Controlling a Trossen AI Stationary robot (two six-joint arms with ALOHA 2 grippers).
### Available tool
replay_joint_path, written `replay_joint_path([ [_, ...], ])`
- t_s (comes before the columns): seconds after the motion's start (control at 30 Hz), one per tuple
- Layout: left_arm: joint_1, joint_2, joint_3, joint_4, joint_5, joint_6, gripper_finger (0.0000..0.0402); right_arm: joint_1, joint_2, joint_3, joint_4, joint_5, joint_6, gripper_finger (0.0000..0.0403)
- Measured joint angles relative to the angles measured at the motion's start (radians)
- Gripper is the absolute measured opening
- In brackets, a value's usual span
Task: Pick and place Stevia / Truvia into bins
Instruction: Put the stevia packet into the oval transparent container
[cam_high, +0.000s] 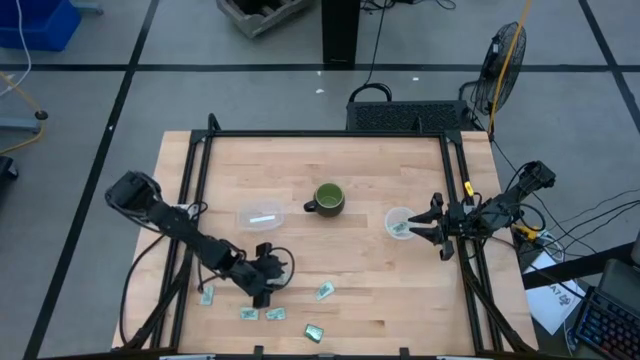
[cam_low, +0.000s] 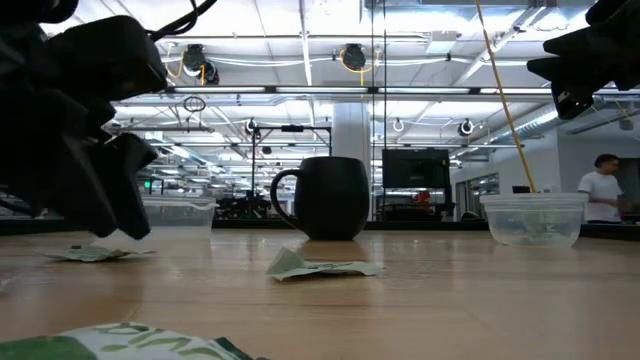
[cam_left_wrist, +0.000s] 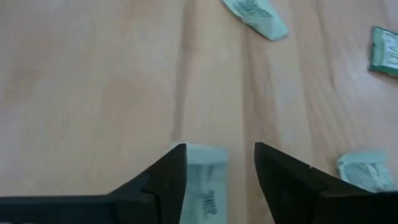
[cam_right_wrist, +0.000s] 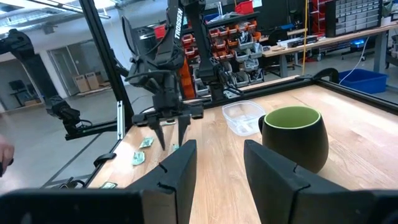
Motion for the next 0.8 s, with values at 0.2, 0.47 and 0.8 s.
replay_joint_path([
  [0.2,0.0,0.044,0.0,0.003,-0.014,0.005,0.0203,0.0,0.0,0.0,0.0,0.0,0.0,0.0126],
  [0.47,0.0,0.059,0.002,-0.001,-0.074,0.003,0.0174,0.0,0.0,0.0,0.001,0.0,0.0,0.0126],
  [0.8,0.001,0.059,0.0,0.0,-0.096,-0.007,0.0099,0.0,0.0,0.0,0.0,0.0,0.0,0.0126],
])
